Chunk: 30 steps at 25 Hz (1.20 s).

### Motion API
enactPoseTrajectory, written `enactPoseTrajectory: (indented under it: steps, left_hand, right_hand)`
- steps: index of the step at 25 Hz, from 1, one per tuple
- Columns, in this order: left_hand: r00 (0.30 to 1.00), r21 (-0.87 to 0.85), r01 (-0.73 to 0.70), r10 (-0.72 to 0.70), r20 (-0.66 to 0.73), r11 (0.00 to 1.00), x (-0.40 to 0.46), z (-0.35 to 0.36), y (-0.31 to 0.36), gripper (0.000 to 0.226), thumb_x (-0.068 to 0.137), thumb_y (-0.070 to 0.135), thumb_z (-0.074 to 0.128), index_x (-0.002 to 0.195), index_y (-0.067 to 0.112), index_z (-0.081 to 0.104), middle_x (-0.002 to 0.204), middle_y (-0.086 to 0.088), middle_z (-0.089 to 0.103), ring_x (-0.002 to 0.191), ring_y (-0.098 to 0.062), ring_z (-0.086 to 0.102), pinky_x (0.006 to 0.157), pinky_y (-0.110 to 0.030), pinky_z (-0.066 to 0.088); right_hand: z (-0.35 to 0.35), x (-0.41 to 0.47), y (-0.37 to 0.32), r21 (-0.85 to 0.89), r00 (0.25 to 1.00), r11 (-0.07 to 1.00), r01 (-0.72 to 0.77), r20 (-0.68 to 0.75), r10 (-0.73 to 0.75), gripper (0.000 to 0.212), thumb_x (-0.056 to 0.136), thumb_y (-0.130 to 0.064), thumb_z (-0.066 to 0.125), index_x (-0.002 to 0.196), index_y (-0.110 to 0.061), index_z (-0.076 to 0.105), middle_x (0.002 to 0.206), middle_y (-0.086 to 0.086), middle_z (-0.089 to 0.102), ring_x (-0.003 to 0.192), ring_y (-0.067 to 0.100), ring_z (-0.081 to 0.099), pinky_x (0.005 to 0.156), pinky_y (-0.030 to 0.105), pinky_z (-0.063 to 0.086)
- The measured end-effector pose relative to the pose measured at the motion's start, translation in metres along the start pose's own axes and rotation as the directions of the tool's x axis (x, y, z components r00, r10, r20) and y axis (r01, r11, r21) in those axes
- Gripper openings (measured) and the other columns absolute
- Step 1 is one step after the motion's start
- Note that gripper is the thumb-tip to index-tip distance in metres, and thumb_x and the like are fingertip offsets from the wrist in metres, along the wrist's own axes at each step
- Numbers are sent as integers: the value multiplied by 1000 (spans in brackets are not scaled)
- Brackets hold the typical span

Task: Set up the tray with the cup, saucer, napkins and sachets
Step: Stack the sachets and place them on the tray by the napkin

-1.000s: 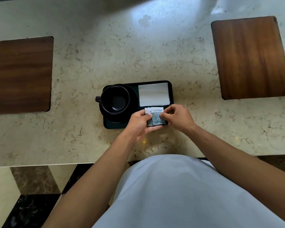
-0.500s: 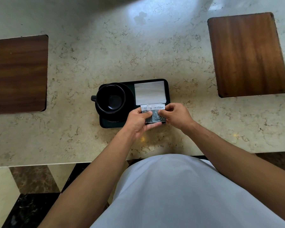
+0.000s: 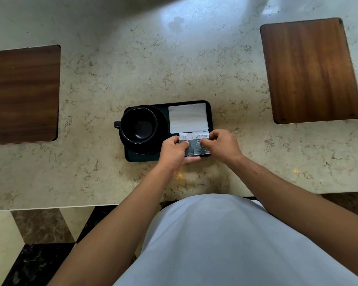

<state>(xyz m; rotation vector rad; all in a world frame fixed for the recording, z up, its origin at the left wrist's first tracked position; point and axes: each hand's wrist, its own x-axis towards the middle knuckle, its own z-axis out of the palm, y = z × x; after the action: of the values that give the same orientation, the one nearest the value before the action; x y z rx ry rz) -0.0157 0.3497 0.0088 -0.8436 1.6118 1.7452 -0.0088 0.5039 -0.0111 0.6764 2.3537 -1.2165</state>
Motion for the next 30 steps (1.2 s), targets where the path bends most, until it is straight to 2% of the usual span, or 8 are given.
enactPoseTrajectory:
  steps: [2,5,9,14,17,23,27,30]
  left_hand:
    - [995,102,-55,62,-73,993,1,0,-2,13,102,5,57,94,12,64,102,-6,68,62,-9,75,54,-29,61]
    - [965,296,-104,168,-199,950,5,2,-6,11,100,13,64,92,16,70,92,3,71,51,-13,70,60,-37,64]
    - [914,486,-165,319,-252,858,7,3,-7,6,93,21,71,91,23,77,83,14,72,75,-1,65,64,-22,53]
    - [928,529,-102,272,-254,842,12,-5,-6,5,90,23,75,86,25,71,79,15,68,77,-3,65,66,-22,50]
    - [924,614,-100,302,-235,783,12,-6,-8,6,93,26,71,95,21,73,79,15,65,76,-5,64,64,-21,48]
    - [873,841,-153,470,-131,518,9,-9,-22,21,95,28,67,109,12,72,98,2,68,88,-15,63,78,-33,56]
    - [831,901,-223,556,-25,372,6,-13,-29,26,95,30,69,111,9,68,102,-4,62,93,-19,59,82,-33,54]
    - [759,926,-300,645,88,227,-1,-18,-35,38,94,24,71,125,4,64,111,-9,62,102,-24,58,89,-35,54]
  right_hand:
    - [2,0,-2,-10,1000,1000,-2,-15,2,16,85,-25,74,73,-16,71,75,0,72,72,16,68,56,29,52]
    - [4,1,-2,-1,1000,1000,-23,-14,23,16,85,-26,74,75,-13,73,78,3,74,77,19,71,67,38,58]
    - [4,2,-4,-12,1000,1000,-19,-21,19,16,87,-26,75,72,-20,71,75,-3,72,75,14,69,60,30,54]
    - [4,5,-8,-110,1000,994,-22,-13,21,16,88,-28,72,74,-19,71,74,-3,70,70,11,66,52,24,42]
    - [6,4,-8,-189,1000,982,-4,-28,-1,20,88,-30,70,76,-14,71,73,1,70,69,16,66,54,26,42]
    - [6,1,-4,-355,994,934,41,-83,-75,31,90,-45,70,82,-16,71,75,0,69,71,19,66,59,28,48]
    - [2,-3,-2,-443,985,893,77,-104,-136,37,90,-54,68,95,-18,73,85,-1,73,76,17,67,66,35,58]
    - [-1,-7,1,-480,961,862,163,-122,-249,36,92,-50,69,104,-16,68,94,1,71,82,19,66,67,34,56]
